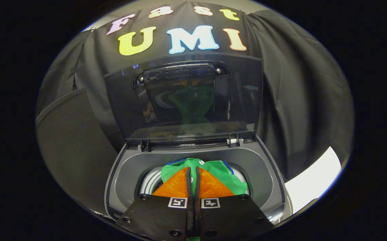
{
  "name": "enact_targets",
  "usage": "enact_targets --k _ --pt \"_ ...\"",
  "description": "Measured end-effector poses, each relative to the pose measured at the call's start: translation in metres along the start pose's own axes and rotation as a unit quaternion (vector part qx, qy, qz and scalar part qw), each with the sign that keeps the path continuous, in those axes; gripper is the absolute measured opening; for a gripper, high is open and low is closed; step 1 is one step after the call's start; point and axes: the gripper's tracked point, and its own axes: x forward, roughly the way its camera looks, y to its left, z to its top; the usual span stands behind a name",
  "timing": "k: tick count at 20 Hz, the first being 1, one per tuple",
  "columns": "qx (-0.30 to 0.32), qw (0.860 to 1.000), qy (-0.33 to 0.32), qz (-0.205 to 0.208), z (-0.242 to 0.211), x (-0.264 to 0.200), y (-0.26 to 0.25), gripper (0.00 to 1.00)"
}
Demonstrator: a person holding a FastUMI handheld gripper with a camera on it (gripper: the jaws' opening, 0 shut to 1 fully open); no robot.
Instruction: Put the clothes into the washing machine and then close the washing machine lid.
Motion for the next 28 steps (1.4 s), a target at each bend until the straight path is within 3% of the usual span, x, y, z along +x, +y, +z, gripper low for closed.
enact_targets --k 15,28 --pt "-0.009 0.996 0.091 -0.007 -0.045 0.045 -0.003 0.01" --pt "-0.031 0.995 0.09 -0.017 -0.054 0.057 -0.003 0.01"
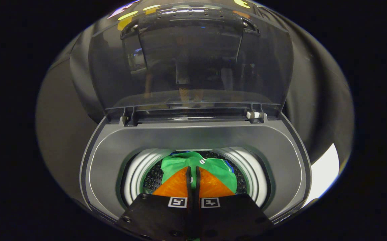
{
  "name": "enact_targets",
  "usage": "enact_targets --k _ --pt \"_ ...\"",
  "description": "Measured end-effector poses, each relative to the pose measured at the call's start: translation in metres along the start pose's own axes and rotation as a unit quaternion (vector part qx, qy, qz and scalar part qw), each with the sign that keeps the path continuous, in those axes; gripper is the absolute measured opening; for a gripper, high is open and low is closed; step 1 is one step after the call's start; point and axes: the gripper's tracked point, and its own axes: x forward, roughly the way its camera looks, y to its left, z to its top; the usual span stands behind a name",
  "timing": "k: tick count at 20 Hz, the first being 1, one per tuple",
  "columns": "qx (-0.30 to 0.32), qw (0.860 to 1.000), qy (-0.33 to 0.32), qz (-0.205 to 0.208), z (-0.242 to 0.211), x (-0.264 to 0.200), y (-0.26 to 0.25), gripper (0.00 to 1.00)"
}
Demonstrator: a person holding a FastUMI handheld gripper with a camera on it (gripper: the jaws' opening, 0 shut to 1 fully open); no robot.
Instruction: Put the clothes into the washing machine and then close the washing machine lid.
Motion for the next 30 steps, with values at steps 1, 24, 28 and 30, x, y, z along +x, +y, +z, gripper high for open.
enact_targets --k 1,24,28,30 --pt "-0.001 1.0 0.001 0.001 -0.001 0.0 0.001 0.01" --pt "0.001 0.931 -0.356 0.082 0.199 -0.16 0.013 0.98" --pt "0.017 0.944 -0.318 0.082 0.253 -0.174 0.02 0.98" --pt "0.015 0.947 -0.315 0.07 0.285 -0.171 0.019 0.98"
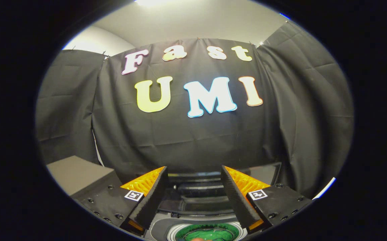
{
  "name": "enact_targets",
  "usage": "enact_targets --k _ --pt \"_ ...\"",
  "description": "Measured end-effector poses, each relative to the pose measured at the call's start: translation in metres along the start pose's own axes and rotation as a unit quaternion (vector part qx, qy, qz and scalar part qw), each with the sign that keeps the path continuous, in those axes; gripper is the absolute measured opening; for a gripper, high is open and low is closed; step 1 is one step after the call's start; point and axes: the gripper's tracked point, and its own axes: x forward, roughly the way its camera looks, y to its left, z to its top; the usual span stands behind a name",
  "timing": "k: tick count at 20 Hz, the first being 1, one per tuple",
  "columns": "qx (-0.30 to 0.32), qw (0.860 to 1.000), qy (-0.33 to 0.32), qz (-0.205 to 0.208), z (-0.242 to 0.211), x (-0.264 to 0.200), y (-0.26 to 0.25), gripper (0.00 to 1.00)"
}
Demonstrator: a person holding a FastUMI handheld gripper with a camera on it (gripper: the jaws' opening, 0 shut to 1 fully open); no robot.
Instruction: Put the clothes into the washing machine and then close the washing machine lid.
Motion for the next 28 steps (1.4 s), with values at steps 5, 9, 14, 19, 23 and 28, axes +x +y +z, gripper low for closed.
enact_targets --k 5,9,14,19,23,28 --pt "-0.007 0.996 0.089 -0.017 -0.008 0.064 0.005 0.98" --pt "-0.08 0.98 0.169 -0.062 -0.054 0.091 -0.012 0.98" --pt "-0.032 0.985 0.164 -0.052 -0.053 0.094 -0.014 0.96" --pt "-0.038 0.987 0.149 -0.044 -0.052 0.082 -0.01 0.96" --pt "-0.04 0.99 0.131 -0.043 -0.056 0.049 -0.007 0.96" --pt "-0.043 0.993 0.105 -0.044 -0.059 0.021 -0.003 0.96"
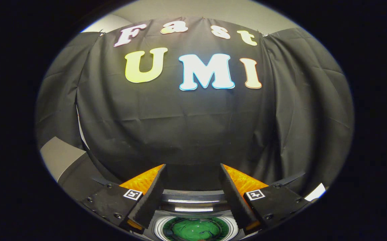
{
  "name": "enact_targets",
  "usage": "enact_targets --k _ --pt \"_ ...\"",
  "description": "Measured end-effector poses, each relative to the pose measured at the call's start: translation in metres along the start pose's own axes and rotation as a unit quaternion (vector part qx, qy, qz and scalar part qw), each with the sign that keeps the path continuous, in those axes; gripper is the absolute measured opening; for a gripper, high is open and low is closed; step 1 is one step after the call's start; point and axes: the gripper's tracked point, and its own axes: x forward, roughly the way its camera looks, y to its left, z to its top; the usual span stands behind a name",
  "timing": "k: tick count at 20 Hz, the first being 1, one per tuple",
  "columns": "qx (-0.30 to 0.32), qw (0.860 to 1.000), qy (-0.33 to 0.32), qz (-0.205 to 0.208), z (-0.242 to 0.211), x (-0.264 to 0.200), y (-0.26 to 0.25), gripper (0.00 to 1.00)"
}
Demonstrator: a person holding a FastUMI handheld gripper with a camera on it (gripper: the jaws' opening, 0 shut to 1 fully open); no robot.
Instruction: Put the clothes into the washing machine and then close the washing machine lid.
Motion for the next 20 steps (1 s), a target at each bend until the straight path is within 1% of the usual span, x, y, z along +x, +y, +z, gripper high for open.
enact_targets --k 3,4,11,13,15,20 --pt "0.002 1.0 -0.023 -0.001 -0.004 -0.01 0.002 0.96" --pt "0.004 0.999 -0.032 -0.004 -0.004 -0.01 0.003 0.93" --pt "0.003 0.998 -0.065 -0.006 -0.01 -0.017 0.005 0.93" --pt "0.003 0.997 -0.07 -0.006 -0.019 -0.028 0.006 0.93" --pt "0.006 0.997 -0.072 -0.005 -0.037 -0.053 0.006 0.93" --pt "0.008 0.996 -0.084 -0.005 -0.052 -0.067 0.01 0.93"
